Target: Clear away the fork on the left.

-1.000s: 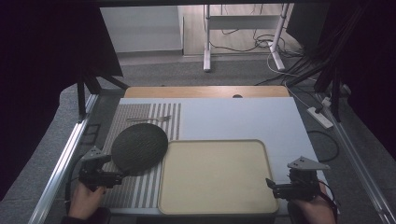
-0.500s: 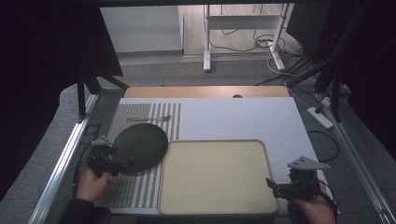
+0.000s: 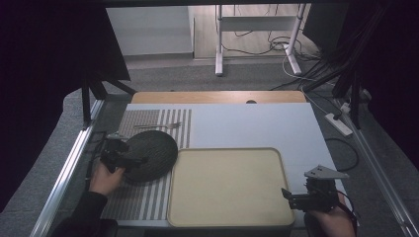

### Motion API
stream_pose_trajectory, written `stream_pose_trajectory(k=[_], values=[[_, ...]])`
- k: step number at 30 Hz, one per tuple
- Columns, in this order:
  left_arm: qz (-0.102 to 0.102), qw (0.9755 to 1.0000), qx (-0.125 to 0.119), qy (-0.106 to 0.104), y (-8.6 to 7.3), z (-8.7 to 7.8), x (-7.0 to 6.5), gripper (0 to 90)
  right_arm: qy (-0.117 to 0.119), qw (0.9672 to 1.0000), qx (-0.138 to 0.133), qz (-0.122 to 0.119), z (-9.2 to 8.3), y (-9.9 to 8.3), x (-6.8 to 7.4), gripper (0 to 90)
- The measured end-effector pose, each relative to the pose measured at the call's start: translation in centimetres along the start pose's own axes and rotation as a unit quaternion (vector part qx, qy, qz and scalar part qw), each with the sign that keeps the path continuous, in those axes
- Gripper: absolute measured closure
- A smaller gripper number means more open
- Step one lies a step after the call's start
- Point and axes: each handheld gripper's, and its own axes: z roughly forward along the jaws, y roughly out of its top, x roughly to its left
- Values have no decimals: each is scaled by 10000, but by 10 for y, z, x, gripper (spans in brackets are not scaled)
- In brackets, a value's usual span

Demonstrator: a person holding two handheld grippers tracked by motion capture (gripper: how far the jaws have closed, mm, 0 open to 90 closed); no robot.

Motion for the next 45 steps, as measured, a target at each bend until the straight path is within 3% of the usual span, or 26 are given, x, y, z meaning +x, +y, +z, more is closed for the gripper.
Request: stream_pose_trajectory(k=[6,9,11,21,25,34,45], values=[[71,9999,-101,30,8,8,8,0,-1,10000,8,2,0,0,0,4],[-45,9999,-100,-61,13,12,14,0,1,10000,6,-6,0,0,0,4],[-130,9998,-25,-142,18,15,19,0,10,10000,-5,-7,0,0,0,4],[-133,9997,101,-175,41,36,42,1,25,10000,-2,-14,0,0,0,4],[-136,9999,47,-62,48,42,49,2,33,10000,-3,-19,0,0,0,4],[-143,9994,208,245,59,57,62,4,42,10000,-4,-30,0,0,0,4],[-334,9985,286,319,76,74,83,4,52,10000,5,-31,0,0,0,4]])
